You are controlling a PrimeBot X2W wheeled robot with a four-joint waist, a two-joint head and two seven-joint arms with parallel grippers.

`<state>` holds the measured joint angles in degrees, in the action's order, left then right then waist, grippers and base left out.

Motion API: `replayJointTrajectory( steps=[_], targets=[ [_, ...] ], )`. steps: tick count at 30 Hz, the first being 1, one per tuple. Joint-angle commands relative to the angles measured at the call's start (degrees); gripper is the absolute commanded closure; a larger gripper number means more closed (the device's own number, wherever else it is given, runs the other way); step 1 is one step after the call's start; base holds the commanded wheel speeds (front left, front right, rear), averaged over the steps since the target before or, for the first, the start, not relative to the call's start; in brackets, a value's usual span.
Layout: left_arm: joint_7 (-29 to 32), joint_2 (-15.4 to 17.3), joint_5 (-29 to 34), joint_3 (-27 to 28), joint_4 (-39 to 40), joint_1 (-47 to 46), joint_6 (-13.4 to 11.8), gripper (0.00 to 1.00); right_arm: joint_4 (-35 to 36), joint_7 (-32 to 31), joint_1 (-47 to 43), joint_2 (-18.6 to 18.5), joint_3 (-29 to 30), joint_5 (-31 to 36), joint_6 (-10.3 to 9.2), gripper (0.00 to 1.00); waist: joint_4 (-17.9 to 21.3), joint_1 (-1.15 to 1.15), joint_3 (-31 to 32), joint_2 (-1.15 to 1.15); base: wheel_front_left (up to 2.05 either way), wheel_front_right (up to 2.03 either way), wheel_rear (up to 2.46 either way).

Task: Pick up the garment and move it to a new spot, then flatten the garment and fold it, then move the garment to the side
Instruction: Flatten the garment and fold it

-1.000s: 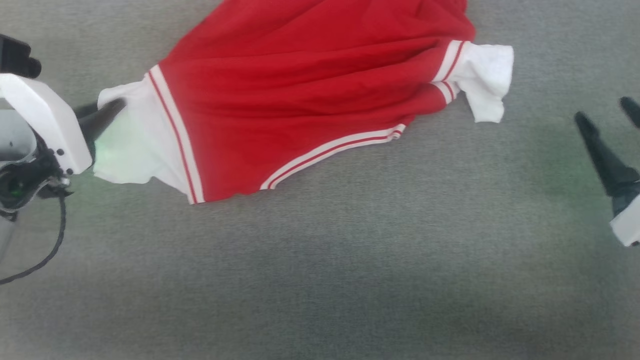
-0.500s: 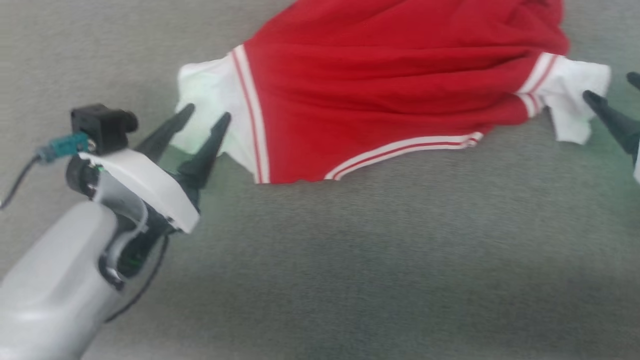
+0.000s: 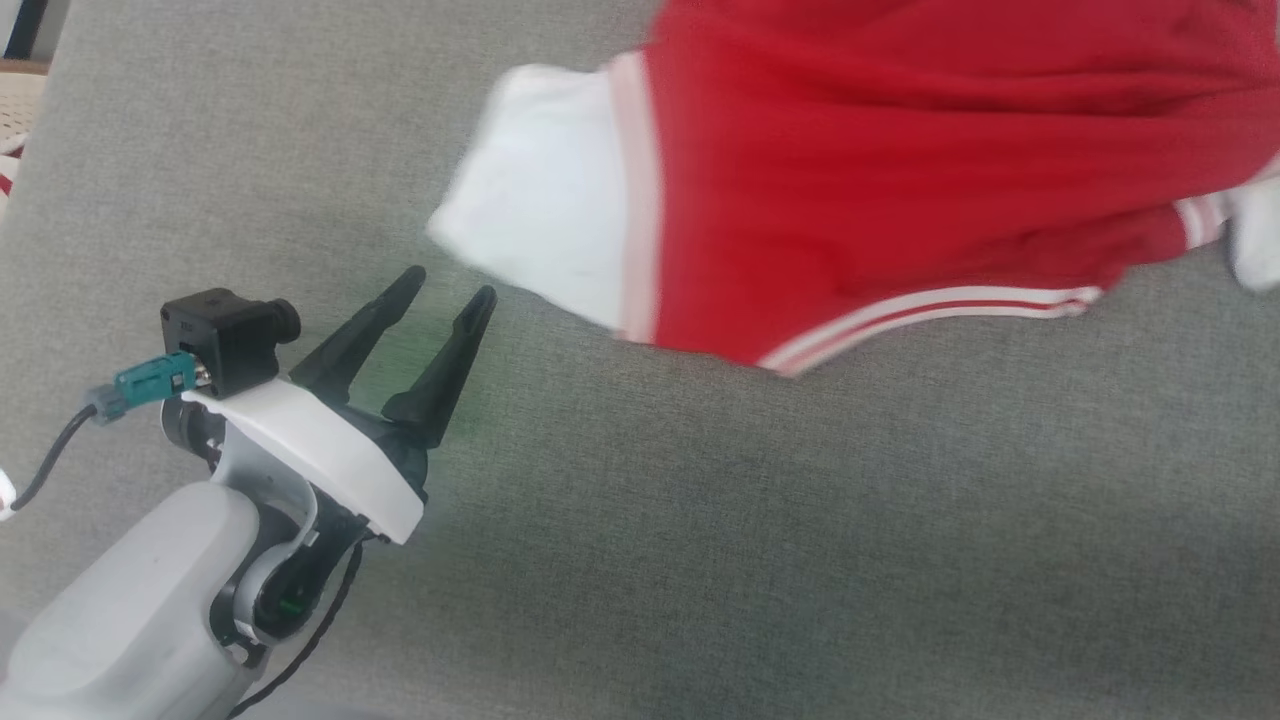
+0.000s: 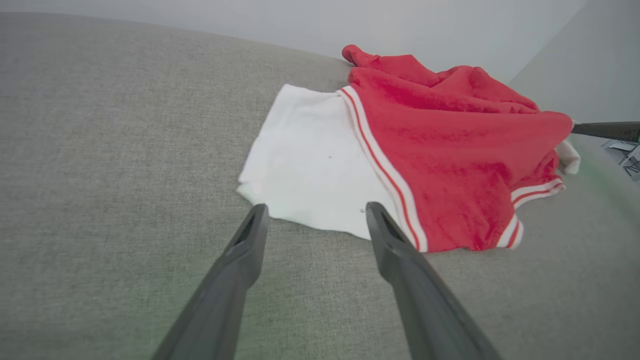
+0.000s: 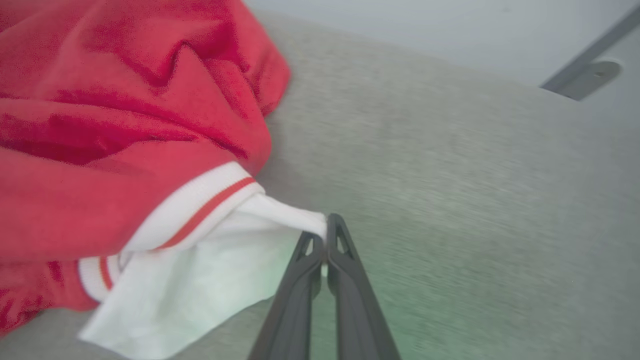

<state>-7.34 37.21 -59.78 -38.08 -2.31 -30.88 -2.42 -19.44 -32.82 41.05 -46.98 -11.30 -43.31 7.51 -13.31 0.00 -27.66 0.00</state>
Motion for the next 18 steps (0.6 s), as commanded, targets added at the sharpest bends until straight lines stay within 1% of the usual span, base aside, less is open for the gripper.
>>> replayJointTrajectory(
  steps=[1, 4, 5, 7, 11, 12, 13, 14, 18],
  targets=[
    [-0.1, 0.2, 0.3, 0.1, 0.8, 0.6, -0.5, 0.0, -2.4, 1.0, 0.8, -0.2, 2.5, 1.6, -0.03, 1.0, 0.2, 0.0, -0.1, 0.0, 0.0, 0.0, 0.0],
    [0.2, 0.5, 0.6, -0.2, 1.7, 0.5, -0.5, 0.0, -6.4, 2.9, 2.3, 0.3, 5.8, 6.5, -0.02, 1.0, 0.5, 0.0, -0.5, 0.0, 0.0, 0.0, 0.0],
    [0.2, 0.5, 0.6, -0.2, 1.7, 0.5, -0.5, 0.0, -6.4, 2.9, 2.3, 0.3, 5.8, 6.5, -0.02, 1.0, 0.5, 0.0, -0.5, 0.0, 0.0, 0.0, 0.0],
    [0.4, 0.5, 0.9, -0.3, 2.1, -0.1, -0.4, 0.0, -9.0, 4.5, 3.4, 1.2, 6.8, 10.0, -0.02, 1.0, 0.6, 0.0, -0.8, 0.0, 0.0, 0.0, 0.0],
    [1.2, 0.5, 1.8, -1.1, 2.4, -1.6, 0.4, 0.0, -13.7, 10.0, 6.8, 3.3, 7.4, 16.4, -0.02, 1.0, 0.7, 0.0, -1.1, 0.0, 0.0, 0.0, 0.0],
    [1.4, 0.7, 2.3, -1.4, 2.4, -2.1, 0.9, 0.0, -14.9, 11.7, 7.6, 3.8, 7.9, 17.7, -0.02, 0.64, 0.7, 0.0, -1.1, 0.0, 0.0, 0.0, 0.0],
    [1.7, 0.9, 2.6, -1.8, 2.5, -2.7, 1.3, 0.0, -15.7, 13.0, 8.2, 4.4, 8.0, 18.8, -0.02, 0.03, 0.8, 0.0, -1.0, 0.0, 0.0, 0.0, 0.0],
    [2.2, 1.3, 3.3, -2.3, 2.6, -3.4, 2.0, 0.0, -16.1, 14.5, 8.5, 5.1, 7.8, 19.4, -0.02, 0.0, 0.9, 0.0, -0.8, 0.0, 0.0, 0.0, 0.0],
    [5.6, 3.6, 6.9, -5.0, 3.4, -7.4, 5.7, 0.0, -15.4, 20.2, 7.5, 5.9, 8.2, 19.1, -0.02, 0.0, 2.3, 0.0, 0.5, 0.0, 0.0, 0.0, 0.0]
  ],
)
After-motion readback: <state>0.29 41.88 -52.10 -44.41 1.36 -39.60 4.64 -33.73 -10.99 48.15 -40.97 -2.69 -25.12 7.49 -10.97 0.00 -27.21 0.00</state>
